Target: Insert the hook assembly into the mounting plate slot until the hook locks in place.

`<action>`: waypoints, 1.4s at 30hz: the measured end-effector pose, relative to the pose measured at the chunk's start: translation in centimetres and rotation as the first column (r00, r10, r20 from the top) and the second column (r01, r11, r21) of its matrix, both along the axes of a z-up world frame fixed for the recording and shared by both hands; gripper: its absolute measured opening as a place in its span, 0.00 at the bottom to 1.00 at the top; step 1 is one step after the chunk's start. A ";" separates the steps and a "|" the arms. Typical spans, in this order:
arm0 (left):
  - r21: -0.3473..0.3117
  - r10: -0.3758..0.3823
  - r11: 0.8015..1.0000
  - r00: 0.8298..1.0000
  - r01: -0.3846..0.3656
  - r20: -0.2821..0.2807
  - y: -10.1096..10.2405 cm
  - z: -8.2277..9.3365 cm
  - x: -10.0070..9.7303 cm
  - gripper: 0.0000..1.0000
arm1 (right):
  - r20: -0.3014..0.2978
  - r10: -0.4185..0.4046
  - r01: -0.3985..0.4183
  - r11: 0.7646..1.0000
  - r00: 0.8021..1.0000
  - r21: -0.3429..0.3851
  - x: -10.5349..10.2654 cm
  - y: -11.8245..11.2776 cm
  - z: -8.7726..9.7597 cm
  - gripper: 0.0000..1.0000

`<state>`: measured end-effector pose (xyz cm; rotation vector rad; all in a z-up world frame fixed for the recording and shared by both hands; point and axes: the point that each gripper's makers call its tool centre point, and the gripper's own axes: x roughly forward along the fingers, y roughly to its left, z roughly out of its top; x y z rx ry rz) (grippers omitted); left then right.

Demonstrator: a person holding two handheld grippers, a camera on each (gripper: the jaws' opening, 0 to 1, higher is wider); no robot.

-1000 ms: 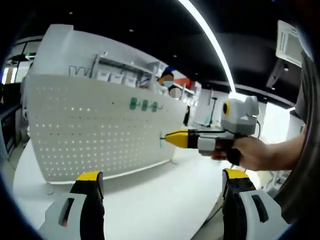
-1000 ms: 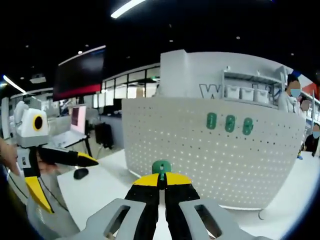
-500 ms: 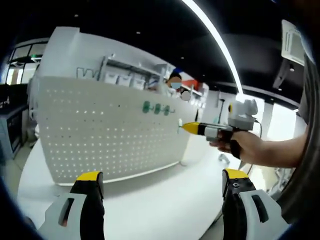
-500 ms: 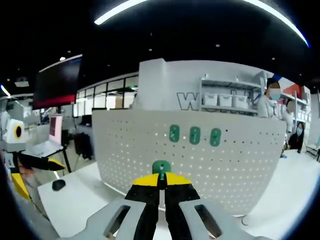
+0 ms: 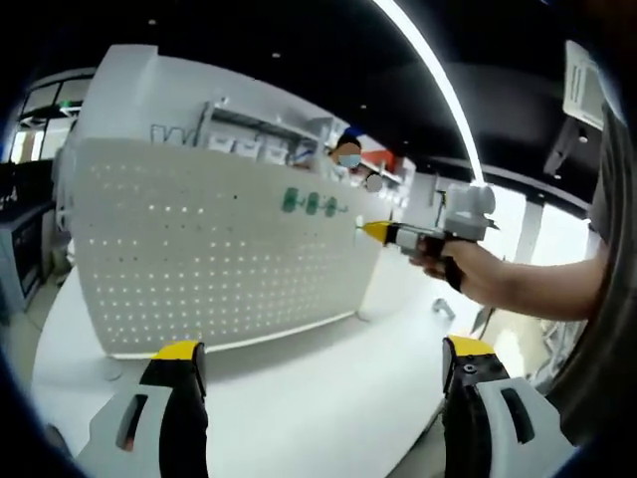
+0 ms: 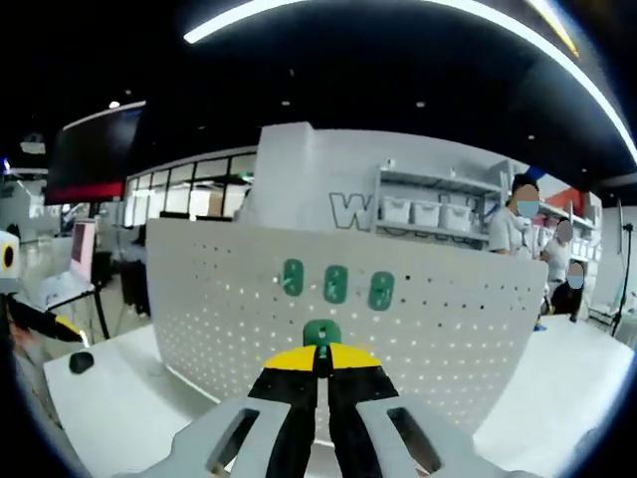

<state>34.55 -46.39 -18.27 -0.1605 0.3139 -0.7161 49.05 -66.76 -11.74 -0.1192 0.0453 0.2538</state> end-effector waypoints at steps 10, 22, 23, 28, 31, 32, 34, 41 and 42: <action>-0.003 0.001 1.000 1.000 -0.001 -0.006 -0.1 0.0 -0.1 1.00 | 0.032 -0.062 0.062 0.998 0.998 -0.004 1.7 -2.2 0.7 0.00; 0.001 0.013 1.000 1.000 -0.013 -0.006 0.3 0.1 0.4 1.00 | 0.050 -0.138 0.137 0.990 0.989 0.016 4.2 -5.4 1.6 0.00; -0.001 0.015 1.000 1.000 -0.015 -0.010 0.3 -0.1 0.4 1.00 | 0.061 -0.140 0.140 0.990 0.988 -0.001 4.6 -5.6 1.9 0.00; 0.003 0.012 1.000 0.999 -0.012 -0.030 0.1 -0.8 0.3 1.00 | 0.076 -0.147 0.148 0.989 0.986 -0.007 6.1 -6.3 2.8 0.00; 0.002 0.011 1.000 0.999 -0.011 -0.032 0.1 -0.7 0.3 1.00 | 0.087 -0.152 0.153 0.988 0.984 -0.006 6.6 -6.6 3.2 0.00; 0.000 0.012 1.000 0.999 -0.012 -0.034 0.1 -0.7 0.4 1.00 | 0.088 -0.156 0.156 0.988 0.984 0.000 6.8 -6.7 3.3 0.00; 0.001 0.011 1.000 0.999 -0.011 -0.034 0.1 -0.7 0.5 1.00 | 0.091 -0.156 0.157 0.988 0.984 0.003 7.1 -6.6 3.4 0.00; -0.002 0.020 1.000 1.000 -0.020 -0.017 0.3 0.0 1.2 1.00 | 0.092 -0.163 0.162 0.987 0.982 0.013 8.3 -6.8 3.5 0.00; -0.002 0.020 1.000 1.000 -0.020 -0.017 0.3 0.0 1.3 1.00 | 0.094 -0.164 0.164 0.986 0.982 0.013 8.5 -6.8 3.5 0.00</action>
